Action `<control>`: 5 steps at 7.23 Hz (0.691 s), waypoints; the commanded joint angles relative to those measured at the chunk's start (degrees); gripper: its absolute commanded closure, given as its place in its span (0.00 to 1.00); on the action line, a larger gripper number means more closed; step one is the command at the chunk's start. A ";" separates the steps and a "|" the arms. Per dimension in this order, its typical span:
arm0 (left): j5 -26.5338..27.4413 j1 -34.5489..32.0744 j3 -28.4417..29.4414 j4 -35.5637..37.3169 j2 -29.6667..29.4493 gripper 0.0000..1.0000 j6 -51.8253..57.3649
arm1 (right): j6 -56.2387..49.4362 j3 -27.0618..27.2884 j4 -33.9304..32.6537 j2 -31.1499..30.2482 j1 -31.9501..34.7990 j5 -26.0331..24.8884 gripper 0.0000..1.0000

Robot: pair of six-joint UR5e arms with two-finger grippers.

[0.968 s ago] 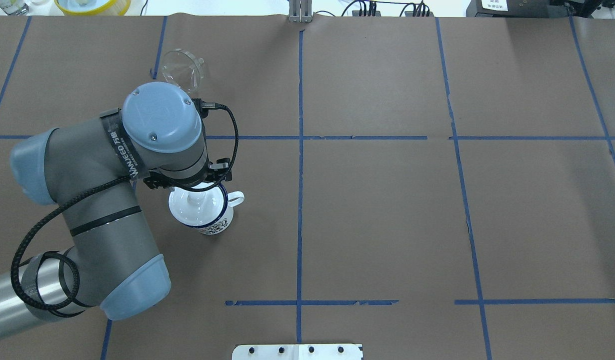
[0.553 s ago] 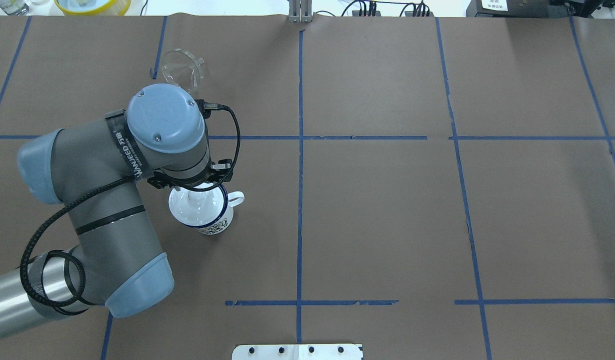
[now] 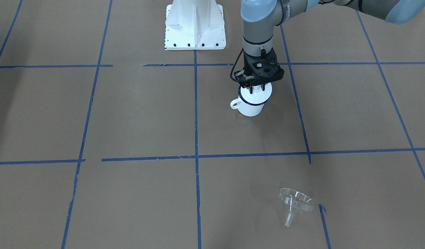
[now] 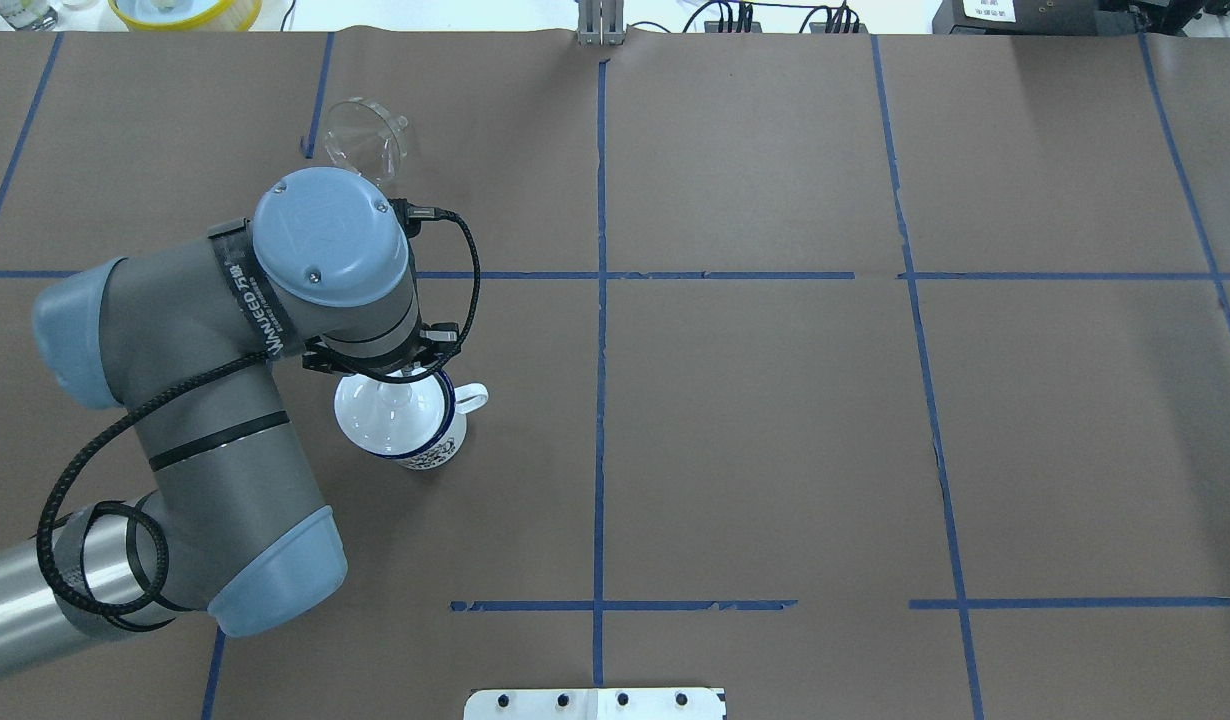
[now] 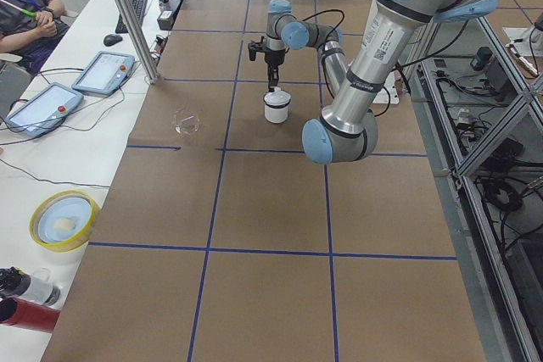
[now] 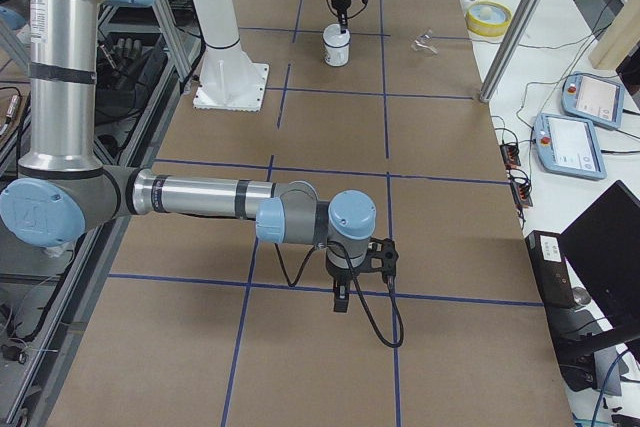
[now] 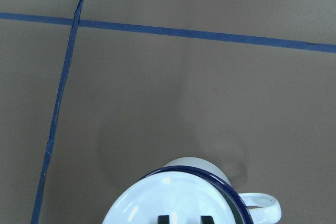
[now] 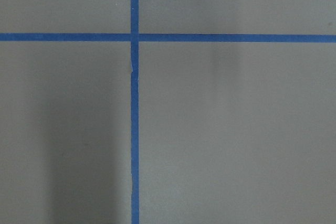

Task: Place funnel on cup
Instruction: 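Lower the left gripper and close it on the white lid's knob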

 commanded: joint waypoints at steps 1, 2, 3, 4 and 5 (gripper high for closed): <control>-0.05 0.00 -0.43 0.18 -0.02 0.69 0.24 | 0.00 0.00 0.00 0.00 0.00 0.00 0.00; -0.05 -0.09 -0.61 0.18 -0.10 0.31 0.76 | 0.00 0.00 0.00 0.00 0.00 0.00 0.00; 0.04 -0.09 -0.61 0.18 0.42 0.11 0.77 | 0.00 0.00 0.00 0.00 0.00 0.00 0.00; -0.05 -0.09 -0.61 0.18 0.60 0.11 0.77 | 0.00 0.00 0.00 0.00 0.00 0.00 0.00; -0.05 -0.09 -0.61 0.18 0.51 0.10 0.77 | 0.00 0.00 0.00 0.00 0.00 0.00 0.00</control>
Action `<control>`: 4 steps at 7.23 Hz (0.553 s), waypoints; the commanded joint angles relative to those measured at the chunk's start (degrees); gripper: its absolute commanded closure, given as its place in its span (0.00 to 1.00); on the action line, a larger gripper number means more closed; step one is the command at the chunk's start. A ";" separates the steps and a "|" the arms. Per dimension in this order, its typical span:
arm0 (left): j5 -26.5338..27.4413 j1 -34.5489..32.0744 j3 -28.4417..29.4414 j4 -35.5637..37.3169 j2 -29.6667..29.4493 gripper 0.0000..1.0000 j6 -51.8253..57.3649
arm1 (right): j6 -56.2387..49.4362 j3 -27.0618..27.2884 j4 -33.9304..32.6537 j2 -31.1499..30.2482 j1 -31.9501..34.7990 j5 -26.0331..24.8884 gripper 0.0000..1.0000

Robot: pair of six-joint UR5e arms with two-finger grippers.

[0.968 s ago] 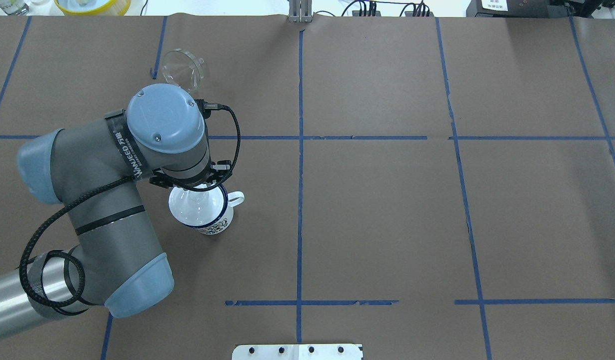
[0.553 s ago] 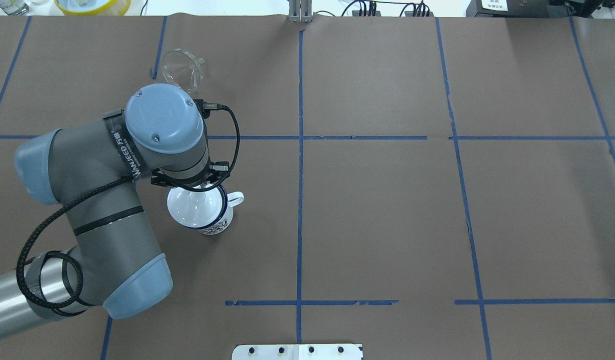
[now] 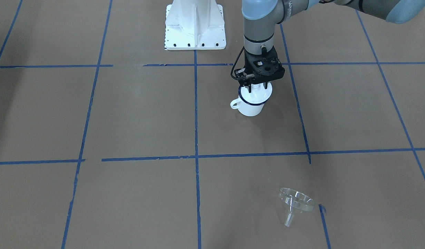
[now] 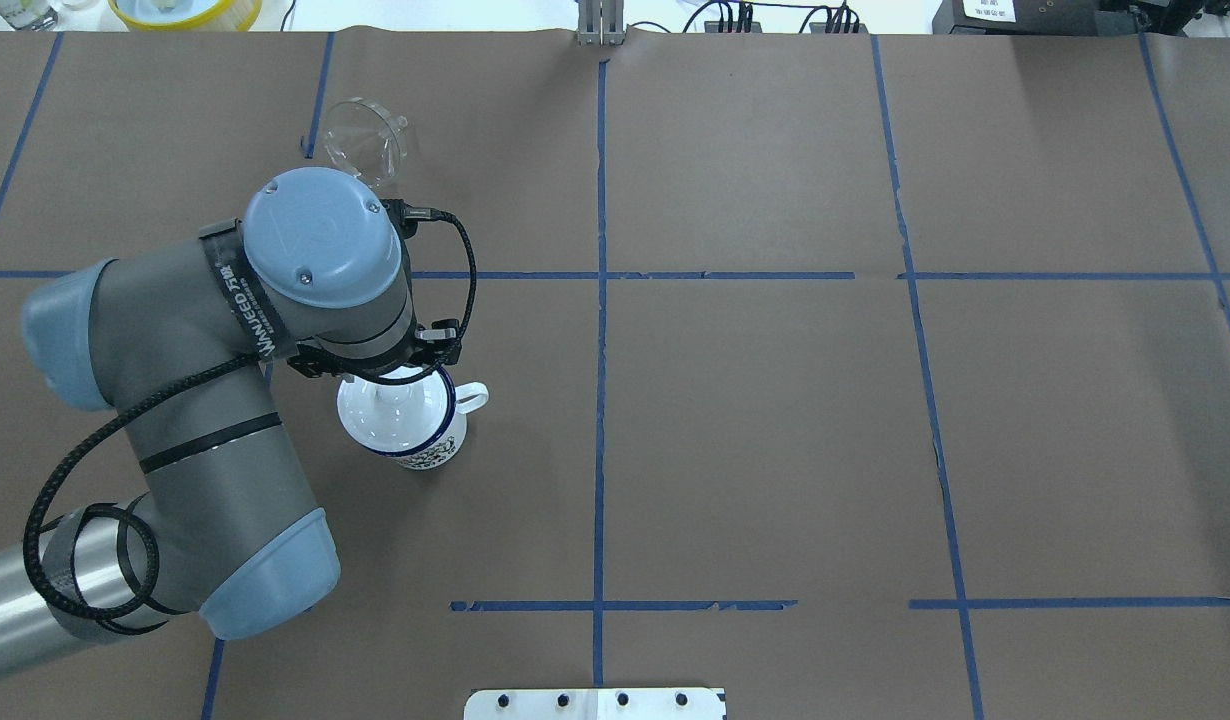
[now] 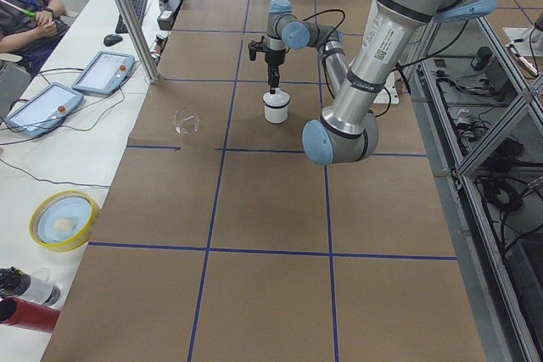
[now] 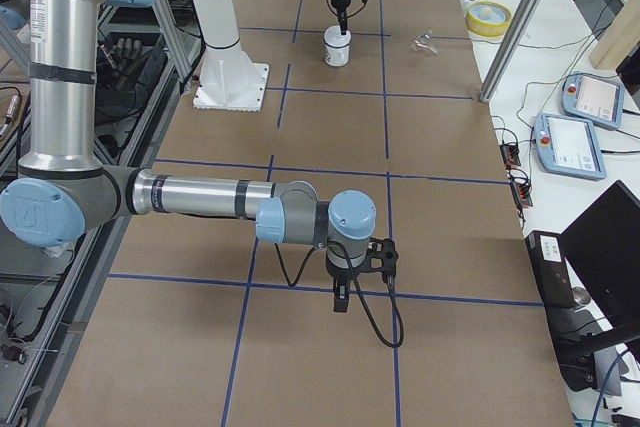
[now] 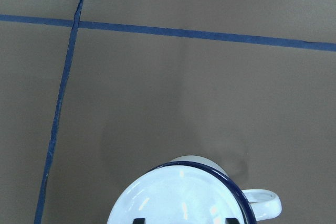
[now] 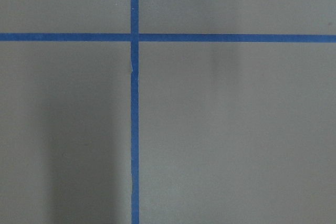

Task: Place funnel on cup
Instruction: 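Lower the left gripper and close it on the white lid's knob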

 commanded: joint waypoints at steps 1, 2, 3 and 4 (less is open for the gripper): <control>-0.28 -0.01 -0.10 0.00 -0.13 0.10 0.02 | 0.00 -0.08 0.00 0.00 0.00 0.00 0.00; -0.37 -0.01 -0.11 0.00 -0.13 0.12 0.02 | 0.00 0.00 0.00 0.00 0.00 0.00 0.00; -0.55 0.08 0.16 0.00 -0.13 0.13 0.02 | 0.00 -0.08 0.00 0.00 0.00 0.00 0.00; -0.72 0.08 -0.02 0.00 -0.13 0.13 -0.06 | 0.00 0.00 0.00 0.00 0.00 0.00 0.00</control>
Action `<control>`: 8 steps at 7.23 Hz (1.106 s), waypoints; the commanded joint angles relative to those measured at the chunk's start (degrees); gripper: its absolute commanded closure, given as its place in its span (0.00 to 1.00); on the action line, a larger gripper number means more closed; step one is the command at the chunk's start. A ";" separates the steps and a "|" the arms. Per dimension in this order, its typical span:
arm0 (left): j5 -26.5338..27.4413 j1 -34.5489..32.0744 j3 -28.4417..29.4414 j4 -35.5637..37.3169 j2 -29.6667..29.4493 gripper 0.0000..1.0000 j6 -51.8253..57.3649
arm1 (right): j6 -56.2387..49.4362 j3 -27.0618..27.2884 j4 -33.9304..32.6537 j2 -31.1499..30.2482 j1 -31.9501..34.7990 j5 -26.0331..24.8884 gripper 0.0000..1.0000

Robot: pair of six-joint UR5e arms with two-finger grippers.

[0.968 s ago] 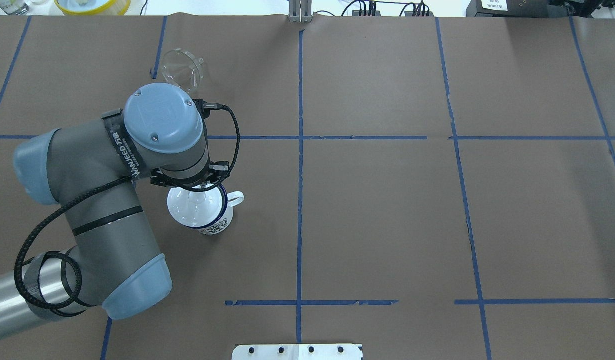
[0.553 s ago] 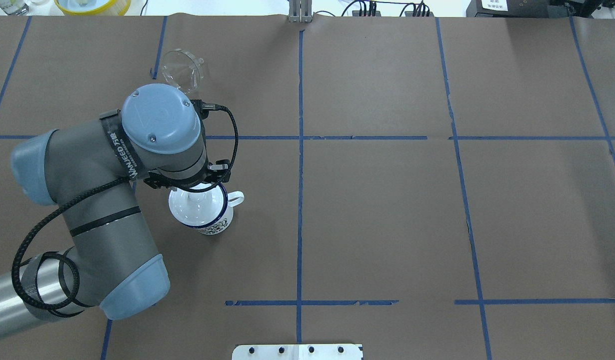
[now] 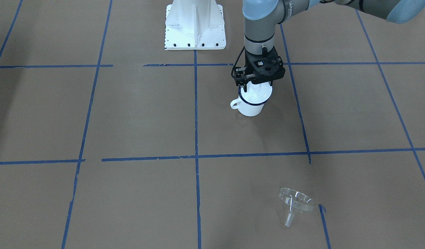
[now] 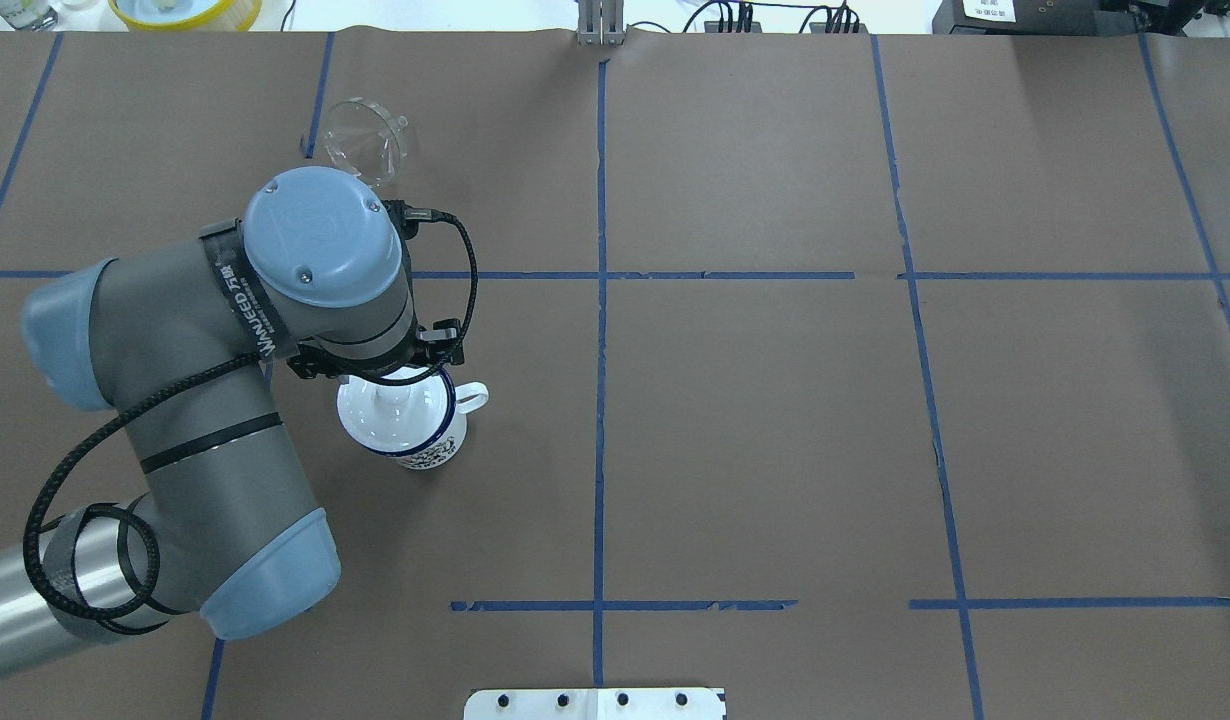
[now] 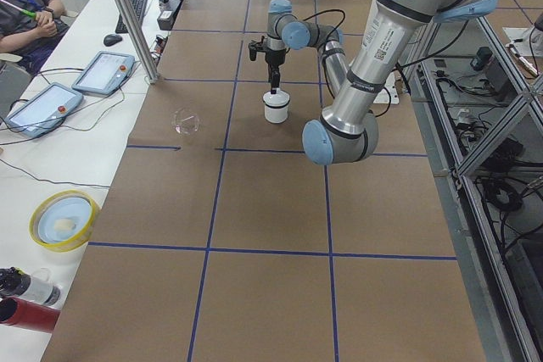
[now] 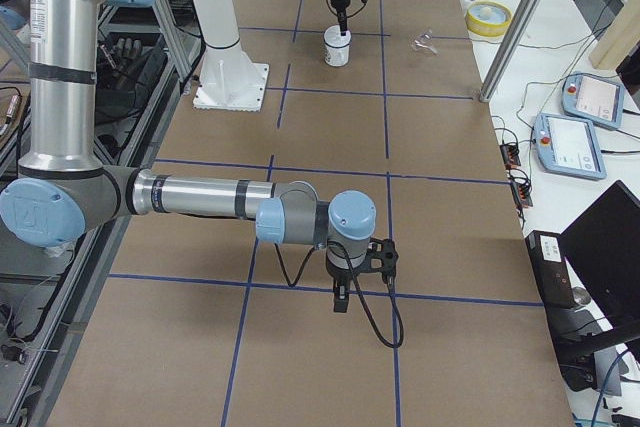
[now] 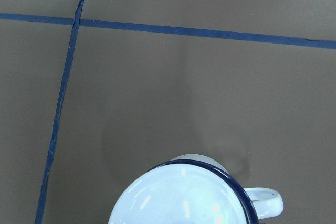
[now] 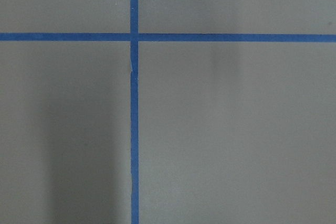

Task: Place funnel on cup
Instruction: 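Lower the left gripper and close it on the white lid's knob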

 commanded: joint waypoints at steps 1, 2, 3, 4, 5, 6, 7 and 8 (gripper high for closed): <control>-0.21 0.21 0.39 0.00 -0.01 0.13 -0.07 | 0.00 -0.04 0.00 0.00 0.00 0.00 0.00; -0.21 0.30 0.40 0.00 0.08 0.15 -0.07 | 0.00 -0.04 0.00 0.00 0.00 0.00 0.00; -0.21 0.56 0.49 0.00 0.08 0.21 -0.07 | 0.00 0.05 0.00 0.00 0.00 0.00 0.00; -0.30 0.56 0.40 0.00 0.08 0.26 -0.07 | 0.00 0.05 0.00 0.00 0.00 0.00 0.00; -0.30 0.56 0.40 0.09 0.08 0.30 -0.07 | 0.00 0.05 0.00 0.00 0.00 0.00 0.00; -0.30 0.56 0.31 0.17 0.08 0.46 -0.07 | 0.00 0.05 0.00 0.00 0.00 0.00 0.00; -0.30 0.56 0.14 0.26 0.17 0.72 0.02 | 0.00 0.05 0.00 0.00 0.00 0.00 0.00; -0.30 0.56 -0.04 0.70 0.17 0.96 0.02 | 0.00 0.05 0.00 0.00 0.00 0.00 0.00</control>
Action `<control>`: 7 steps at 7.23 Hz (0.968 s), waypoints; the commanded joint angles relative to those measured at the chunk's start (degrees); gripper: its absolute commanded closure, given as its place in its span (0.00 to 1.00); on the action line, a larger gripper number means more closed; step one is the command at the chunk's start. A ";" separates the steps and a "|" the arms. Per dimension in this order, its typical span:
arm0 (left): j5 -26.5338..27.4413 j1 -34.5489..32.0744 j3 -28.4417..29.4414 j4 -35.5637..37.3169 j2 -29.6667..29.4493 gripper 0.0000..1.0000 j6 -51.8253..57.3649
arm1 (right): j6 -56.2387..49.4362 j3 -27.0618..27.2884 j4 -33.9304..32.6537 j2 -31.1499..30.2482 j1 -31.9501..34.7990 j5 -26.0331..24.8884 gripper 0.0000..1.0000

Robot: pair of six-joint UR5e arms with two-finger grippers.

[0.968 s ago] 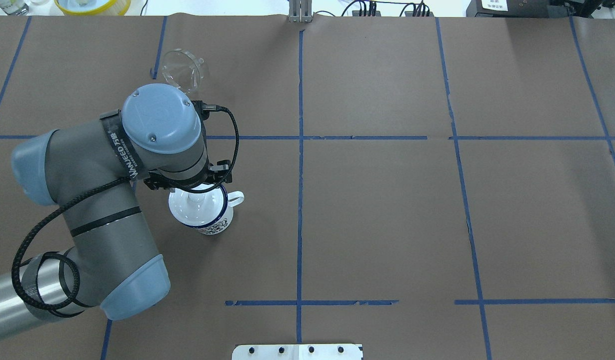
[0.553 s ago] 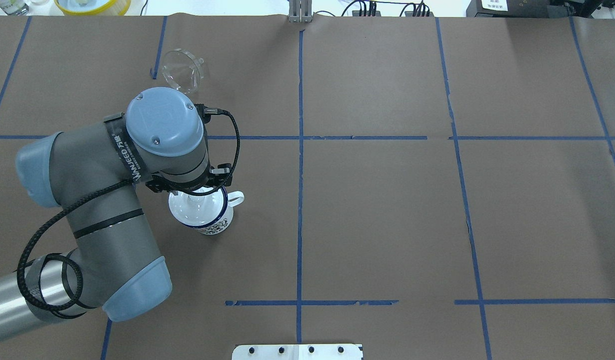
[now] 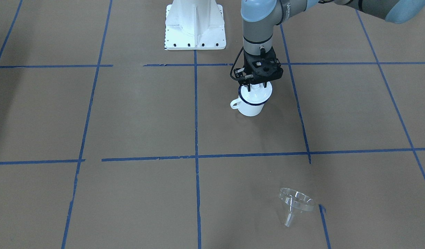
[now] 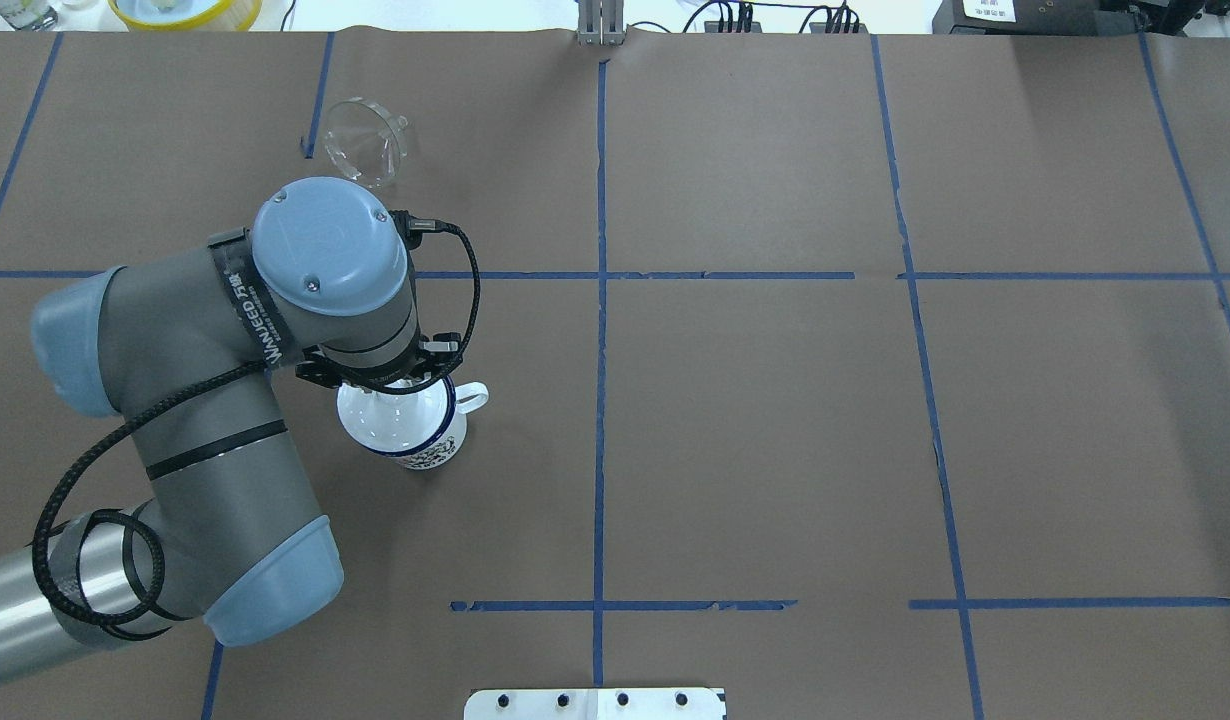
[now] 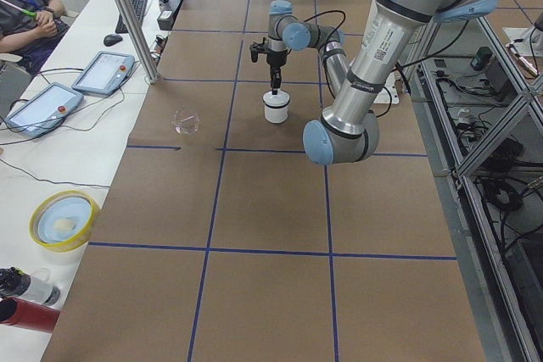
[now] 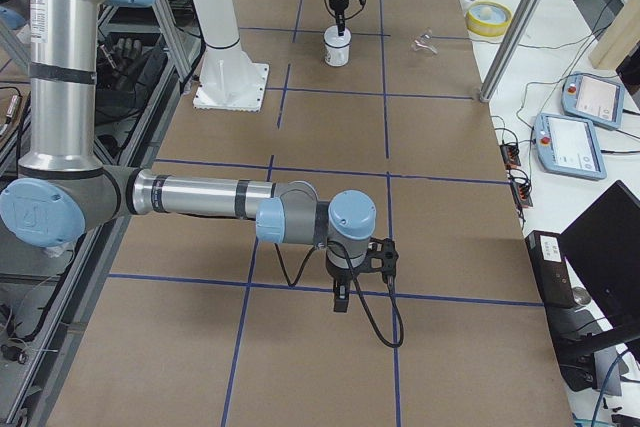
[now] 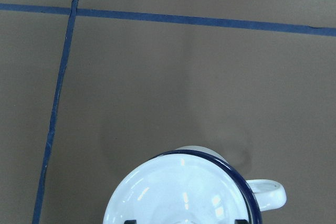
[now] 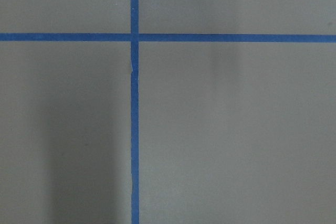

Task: Place funnel on cup
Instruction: 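Lift the white lid off the mug with the left gripper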

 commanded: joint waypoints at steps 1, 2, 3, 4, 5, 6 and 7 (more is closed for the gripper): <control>0.08 0.00 -0.89 1.16 -0.05 1.00 0.03 | 0.00 0.00 0.00 0.00 0.00 0.00 0.00; 0.08 -0.26 -1.86 1.34 0.03 1.00 0.12 | 0.00 0.00 0.00 0.00 0.00 0.00 0.00; 0.08 -1.04 -4.65 2.13 0.12 1.00 1.08 | 0.00 0.00 0.00 0.00 0.00 0.00 0.00; -0.18 -4.27 -9.12 2.48 0.30 1.00 6.13 | 0.00 0.00 0.00 0.00 0.00 0.00 0.00; -1.14 -7.26 -14.47 1.70 3.17 1.00 11.49 | 0.00 0.00 0.00 0.00 0.00 0.00 0.00; -6.63 -9.38 -18.26 -1.09 7.98 1.00 17.63 | 0.00 0.00 0.00 0.00 0.00 0.00 0.00; -10.34 -11.66 -19.87 -5.47 13.43 1.00 21.61 | 0.00 0.00 0.00 0.00 0.00 0.00 0.00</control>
